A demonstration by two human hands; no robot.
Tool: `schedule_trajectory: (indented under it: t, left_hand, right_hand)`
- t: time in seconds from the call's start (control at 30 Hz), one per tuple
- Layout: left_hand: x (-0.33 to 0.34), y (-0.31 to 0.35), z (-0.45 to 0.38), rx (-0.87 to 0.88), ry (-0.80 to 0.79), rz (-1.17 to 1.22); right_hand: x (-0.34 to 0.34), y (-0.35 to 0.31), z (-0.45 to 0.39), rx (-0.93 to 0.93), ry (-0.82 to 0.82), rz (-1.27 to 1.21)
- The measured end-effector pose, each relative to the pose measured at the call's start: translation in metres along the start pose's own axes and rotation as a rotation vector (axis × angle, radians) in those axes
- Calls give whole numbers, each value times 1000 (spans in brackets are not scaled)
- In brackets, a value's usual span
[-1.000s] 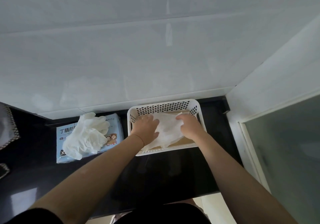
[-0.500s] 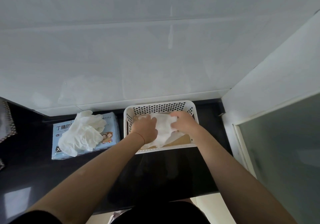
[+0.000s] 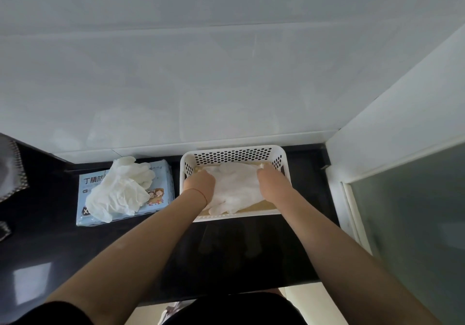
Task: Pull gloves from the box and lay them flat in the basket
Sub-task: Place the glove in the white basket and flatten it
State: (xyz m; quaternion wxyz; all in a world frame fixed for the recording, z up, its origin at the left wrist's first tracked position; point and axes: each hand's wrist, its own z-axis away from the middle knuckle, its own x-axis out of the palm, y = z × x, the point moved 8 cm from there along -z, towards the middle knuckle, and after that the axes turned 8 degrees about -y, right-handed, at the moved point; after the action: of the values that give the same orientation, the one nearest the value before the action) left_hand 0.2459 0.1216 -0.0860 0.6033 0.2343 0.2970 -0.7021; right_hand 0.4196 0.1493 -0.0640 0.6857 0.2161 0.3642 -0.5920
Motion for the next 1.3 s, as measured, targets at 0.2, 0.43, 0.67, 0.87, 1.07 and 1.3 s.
schedule_trajectory:
  t: [0.2, 0.43, 0.67, 0.87, 1.07, 1.3]
  left_hand:
    - [-18, 22, 1, 60, 169, 123]
    - [13, 27, -11, 42, -21, 275]
    - [6, 22, -5, 92, -15, 292]
    - [-46, -37, 36, 82, 398, 516]
    - [-28, -133, 66, -66, 442, 593]
    - [10, -218, 89, -87, 429, 696]
  right_hand:
    - [-9, -11, 4, 36, 161, 132]
    - [21, -12, -12, -38, 8, 40]
    - [2, -20, -5, -20, 85, 25]
    - [-42, -97, 6, -216, 264, -173]
    - [-47, -196, 9, -320, 268, -325]
    - [-2, -263, -5, -301, -27, -442]
